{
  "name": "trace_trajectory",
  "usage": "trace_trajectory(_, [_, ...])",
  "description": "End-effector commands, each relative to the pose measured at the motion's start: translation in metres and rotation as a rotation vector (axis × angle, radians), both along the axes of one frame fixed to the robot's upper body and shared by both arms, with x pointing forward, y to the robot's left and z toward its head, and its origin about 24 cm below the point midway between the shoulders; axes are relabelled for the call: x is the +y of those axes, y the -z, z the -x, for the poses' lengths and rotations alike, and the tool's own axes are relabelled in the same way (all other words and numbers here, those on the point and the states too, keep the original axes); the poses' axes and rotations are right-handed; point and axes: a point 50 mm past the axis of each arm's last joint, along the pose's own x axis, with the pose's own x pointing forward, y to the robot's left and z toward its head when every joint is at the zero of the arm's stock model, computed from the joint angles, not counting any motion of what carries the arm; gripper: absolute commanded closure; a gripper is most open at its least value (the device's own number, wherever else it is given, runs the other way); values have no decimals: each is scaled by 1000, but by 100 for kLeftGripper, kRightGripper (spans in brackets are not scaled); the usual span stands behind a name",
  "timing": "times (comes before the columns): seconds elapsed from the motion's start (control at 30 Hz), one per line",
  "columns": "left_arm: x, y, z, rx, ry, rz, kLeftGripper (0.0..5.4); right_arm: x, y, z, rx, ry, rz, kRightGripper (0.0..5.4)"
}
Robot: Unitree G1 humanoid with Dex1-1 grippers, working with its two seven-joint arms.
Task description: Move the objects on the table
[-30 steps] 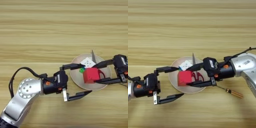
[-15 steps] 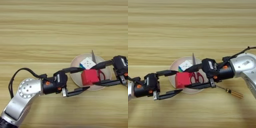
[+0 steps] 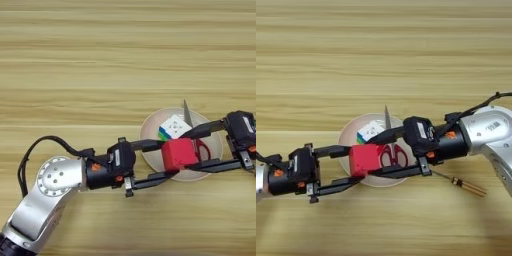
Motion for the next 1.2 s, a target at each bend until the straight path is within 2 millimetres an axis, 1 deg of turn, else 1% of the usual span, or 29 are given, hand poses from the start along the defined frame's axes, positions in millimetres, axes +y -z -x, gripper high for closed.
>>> trace_trajectory(0.03, [0,-2,-2,-19,-12,-1,312,-1,0,-1,11,1,15,308])
trace_trajectory(0.43, [0,-1,-2,-18,-21,4,312,-1,5,1,24,-2,31,308])
trace_trajectory(0.47, [0,-1,-2,-18,-23,5,312,-1,5,1,24,-4,32,280])
trace_trajectory(0.57, [0,-1,-2,-18,-27,9,316,-1,5,2,25,-9,32,255])
trace_trajectory(0.6, [-1,-1,-2,-18,-28,10,316,-1,5,2,24,-9,32,235])
trace_trajectory(0.7, [-1,-1,-2,-18,-32,13,316,-1,4,2,23,-12,27,199])
trace_trajectory(0.97, [-2,1,-2,-16,-39,18,316,-1,0,4,22,-22,11,111])
trace_trajectory(1.03, [-3,1,-2,-15,-41,18,316,-2,-1,4,20,-20,6,99])
trace_trajectory(1.13, [-2,3,-3,-8,-47,15,316,-3,-9,3,18,-13,-40,61])
trace_trajectory(1.17, [-2,4,-3,0,-55,19,316,-3,-14,3,16,-10,-64,61])
trace_trajectory(1.2, [-1,5,-4,8,-62,22,316,-4,-17,3,16,-7,-86,44])
